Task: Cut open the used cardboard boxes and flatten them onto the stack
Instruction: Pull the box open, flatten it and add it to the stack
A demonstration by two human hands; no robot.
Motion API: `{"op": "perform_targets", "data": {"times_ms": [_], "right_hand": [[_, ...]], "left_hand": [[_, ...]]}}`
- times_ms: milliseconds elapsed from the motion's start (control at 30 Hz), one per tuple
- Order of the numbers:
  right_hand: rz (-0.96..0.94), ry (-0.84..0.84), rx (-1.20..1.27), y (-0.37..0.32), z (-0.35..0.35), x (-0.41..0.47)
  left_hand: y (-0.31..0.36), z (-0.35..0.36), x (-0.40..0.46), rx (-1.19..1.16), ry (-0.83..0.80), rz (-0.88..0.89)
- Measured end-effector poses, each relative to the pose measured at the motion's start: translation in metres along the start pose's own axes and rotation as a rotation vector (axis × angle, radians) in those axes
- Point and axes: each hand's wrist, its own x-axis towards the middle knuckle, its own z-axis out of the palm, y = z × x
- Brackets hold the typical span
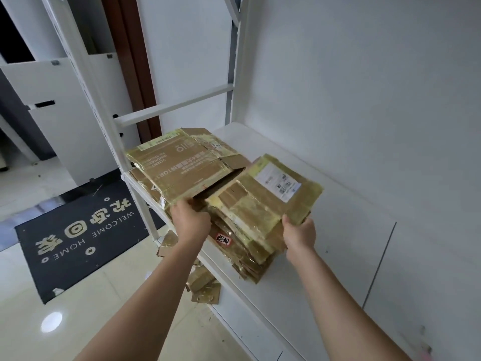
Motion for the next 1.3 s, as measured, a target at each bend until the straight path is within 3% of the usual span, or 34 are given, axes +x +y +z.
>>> {"op": "perform_targets", "data": {"times_ms": [100,167,200,267,367,433,500,600,733,833,1000,1300], "right_hand": [[-0.042,-0.001,-0.022,0.015,0.002,-0.001],[-0.088,-0.027,-0.025,0.015,0.003,-0.004],[-0.089,-0.047,-0.035,0.014,0.001,-0.005],[-0.091,-0.108,-0.1,0.009,-0.005,-0.007],[-0.249,-0.138,-0.532,-0.001,-0.017,-0.003],[-0.518,0.045,-0.707,-0.009,-0.024,0.0],[-0.858,0.137,-0.667,-0.022,-0.023,0.003],[-1.087,-0.024,-0.83,-0.039,-0.001,0.023],[-0.942,-0.219,-1.198,-0.026,0.032,0.066],[-0.815,-0.316,-1.127,-0.007,0.038,0.092],[-0.838,-0.288,-1.039,0.001,0.044,0.111],[-0.737,-0.434,-1.027,-0.005,0.021,0.077]], "left_hand": [[0.002,-0.003,-0.007,0.222,0.169,0.492],[0.01,0.01,-0.01,0.352,0.005,0.79],[0.01,0.019,-0.011,0.445,-0.135,0.846],[0.0,0.036,-0.009,0.72,-0.349,0.833],[-0.025,0.046,0.003,0.922,-0.375,0.774],[-0.029,0.047,0.007,0.919,-0.377,0.77],[-0.03,0.047,0.008,0.931,-0.375,0.77],[-0.031,0.047,0.005,0.925,-0.356,0.781],[-0.038,0.049,0.01,0.893,-0.311,0.813],[-0.041,0.057,0.01,0.892,-0.262,0.862],[-0.048,0.062,0.012,0.883,-0.212,0.877],[-0.032,0.055,0.005,0.995,-0.292,0.762]]}}
